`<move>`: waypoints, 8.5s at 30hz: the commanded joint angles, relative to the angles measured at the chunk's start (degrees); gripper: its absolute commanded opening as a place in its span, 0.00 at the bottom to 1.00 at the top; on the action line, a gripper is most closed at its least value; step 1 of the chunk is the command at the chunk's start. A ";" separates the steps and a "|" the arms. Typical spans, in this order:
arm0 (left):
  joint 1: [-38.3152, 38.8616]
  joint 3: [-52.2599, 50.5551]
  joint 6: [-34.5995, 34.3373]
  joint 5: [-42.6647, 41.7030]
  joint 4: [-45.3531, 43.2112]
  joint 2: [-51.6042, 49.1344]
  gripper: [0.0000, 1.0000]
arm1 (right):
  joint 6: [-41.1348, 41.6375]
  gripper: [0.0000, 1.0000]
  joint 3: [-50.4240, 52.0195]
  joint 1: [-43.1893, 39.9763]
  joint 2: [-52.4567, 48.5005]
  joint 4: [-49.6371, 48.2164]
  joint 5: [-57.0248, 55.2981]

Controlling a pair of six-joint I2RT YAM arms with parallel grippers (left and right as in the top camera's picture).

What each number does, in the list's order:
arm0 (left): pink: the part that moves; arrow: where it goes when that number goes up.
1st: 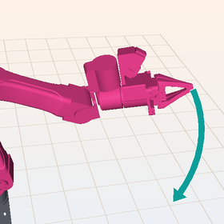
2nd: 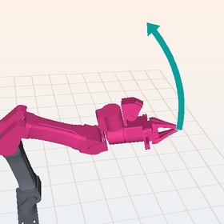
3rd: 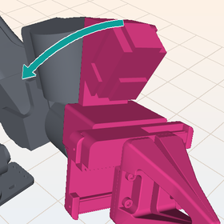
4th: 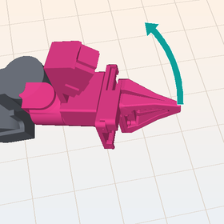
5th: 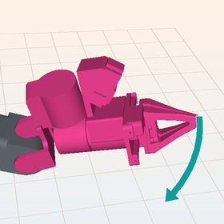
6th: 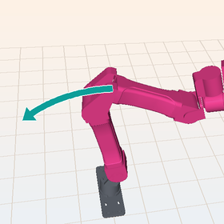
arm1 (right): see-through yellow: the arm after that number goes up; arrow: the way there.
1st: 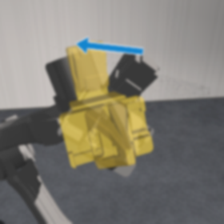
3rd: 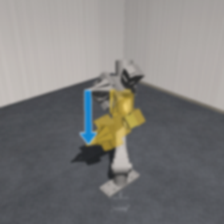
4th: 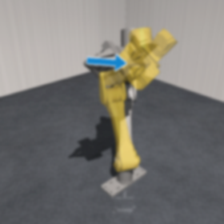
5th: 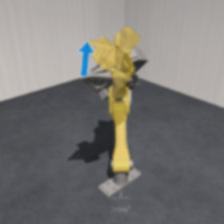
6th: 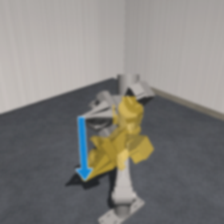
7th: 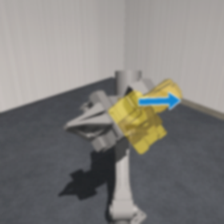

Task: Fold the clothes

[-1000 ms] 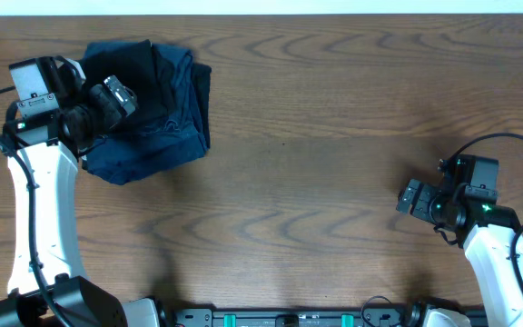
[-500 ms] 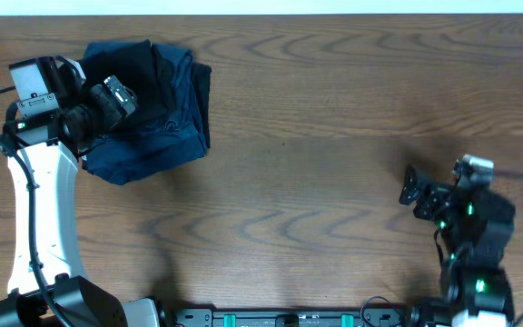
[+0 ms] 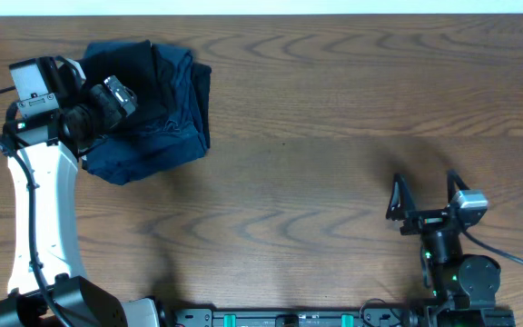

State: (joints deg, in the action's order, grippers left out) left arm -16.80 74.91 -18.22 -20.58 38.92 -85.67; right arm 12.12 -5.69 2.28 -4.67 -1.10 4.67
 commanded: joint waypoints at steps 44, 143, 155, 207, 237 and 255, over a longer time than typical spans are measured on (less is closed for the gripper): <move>-0.15 -0.04 -0.11 0.39 0.09 -0.26 0.98 | -15.63 0.99 5.42 1.64 4.39 4.85 0.26; 20.81 -33.53 -0.07 3.37 -6.10 67.80 0.98 | -15.63 0.99 5.40 1.64 4.39 4.85 0.26; 20.79 -57.48 0.44 9.79 -27.96 78.47 0.98 | -15.63 0.99 5.40 1.66 4.39 4.85 0.26; 21.66 -74.69 20.59 15.72 -35.28 85.50 0.98 | -15.63 0.99 5.40 1.64 4.39 4.85 0.24; 21.66 -74.69 20.59 15.72 -35.28 85.44 0.98 | -15.63 0.99 5.40 1.64 4.39 4.85 0.26; 21.66 -74.69 20.59 15.69 -35.28 85.44 0.98 | -15.63 0.99 5.40 1.64 4.31 4.83 0.26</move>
State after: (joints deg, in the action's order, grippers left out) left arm 4.62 0.78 1.56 -4.23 1.10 -0.73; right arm -2.79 -0.43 3.53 -0.69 3.60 4.67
